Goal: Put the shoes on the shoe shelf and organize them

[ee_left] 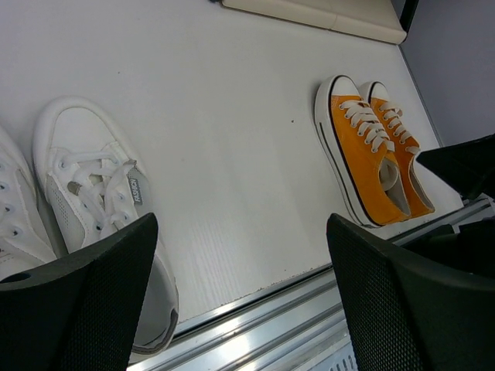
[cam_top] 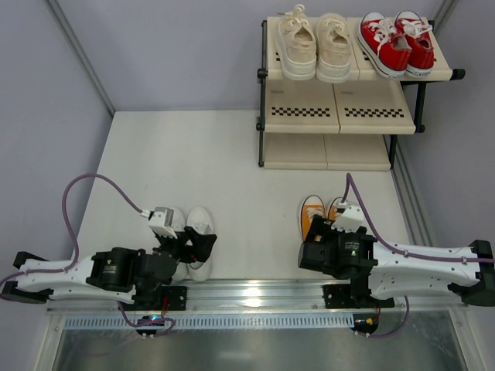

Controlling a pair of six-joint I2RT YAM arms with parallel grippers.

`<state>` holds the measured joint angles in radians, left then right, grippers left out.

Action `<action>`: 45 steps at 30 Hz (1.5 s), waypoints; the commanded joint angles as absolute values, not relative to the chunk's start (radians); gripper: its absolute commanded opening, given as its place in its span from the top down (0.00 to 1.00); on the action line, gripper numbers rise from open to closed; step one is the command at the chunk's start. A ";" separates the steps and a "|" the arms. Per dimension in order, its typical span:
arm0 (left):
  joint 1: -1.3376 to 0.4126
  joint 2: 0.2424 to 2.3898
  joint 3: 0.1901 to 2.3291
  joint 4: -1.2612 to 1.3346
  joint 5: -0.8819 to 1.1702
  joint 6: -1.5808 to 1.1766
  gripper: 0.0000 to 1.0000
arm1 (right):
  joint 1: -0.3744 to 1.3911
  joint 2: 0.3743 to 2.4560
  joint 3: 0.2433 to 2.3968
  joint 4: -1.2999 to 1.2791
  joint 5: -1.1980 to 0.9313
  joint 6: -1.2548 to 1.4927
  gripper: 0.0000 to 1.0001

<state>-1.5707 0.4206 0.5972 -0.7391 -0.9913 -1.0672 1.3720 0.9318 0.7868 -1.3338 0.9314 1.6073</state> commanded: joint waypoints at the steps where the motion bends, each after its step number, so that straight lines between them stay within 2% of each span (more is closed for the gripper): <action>1: -1.572 0.431 0.591 -0.667 -1.002 -1.052 0.12 | 1.345 0.927 0.741 -1.450 0.898 1.639 0.02; 5: -1.572 0.440 0.586 -0.657 -0.996 -1.049 0.12 | 1.324 0.925 0.709 -1.416 0.835 1.602 0.02; 10: -1.572 0.417 0.574 -0.663 -0.996 -1.046 0.12 | 1.223 0.879 0.632 -1.226 0.711 1.439 0.02; 14: -1.572 0.370 0.548 -0.661 -0.997 -1.049 0.12 | 1.192 0.914 0.633 -1.203 0.693 1.384 0.00; 18: -1.572 0.319 0.520 -0.660 -0.999 -1.049 0.12 | 1.131 0.983 0.635 -1.079 0.614 1.223 0.09; 21: -1.572 0.279 0.514 -0.683 -1.000 -1.061 0.12 | 1.083 1.023 0.585 -0.930 0.548 1.149 0.24; 24: -1.572 0.238 0.514 -0.733 -1.003 -1.086 0.13 | 1.052 1.078 0.549 -0.861 0.529 1.146 0.51; 25: -1.572 0.227 0.512 -0.748 -1.002 -1.088 0.13 | 1.049 1.095 0.549 -0.854 0.534 1.150 0.67; 26: -1.572 0.213 0.509 -0.756 -1.002 -1.091 0.13 | 1.048 1.103 0.552 -0.854 0.544 1.154 0.71; 29: -1.572 0.169 0.506 -0.778 -1.006 -1.092 0.14 | 1.046 1.104 0.552 -0.845 0.571 1.183 0.73; 32: -1.572 0.135 0.506 -0.796 -1.009 -1.094 0.14 | 1.045 1.095 0.545 -0.844 0.597 1.203 0.84; 33: -1.572 0.123 0.506 -0.801 -1.009 -1.092 0.14 | 1.045 1.092 0.548 -0.850 0.601 1.204 0.94; 41: -1.572 0.127 0.523 -0.813 -1.023 -1.091 0.14 | 1.048 0.994 0.658 -0.968 0.712 1.164 0.96; 45: -1.572 0.149 0.528 -0.808 -1.028 -1.086 0.14 | 1.048 0.957 0.678 -0.933 0.791 1.085 0.96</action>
<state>-1.5707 0.1265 0.5117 -0.8055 -0.9955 -1.0912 1.0451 0.9924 0.6033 -0.9810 0.6342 1.1530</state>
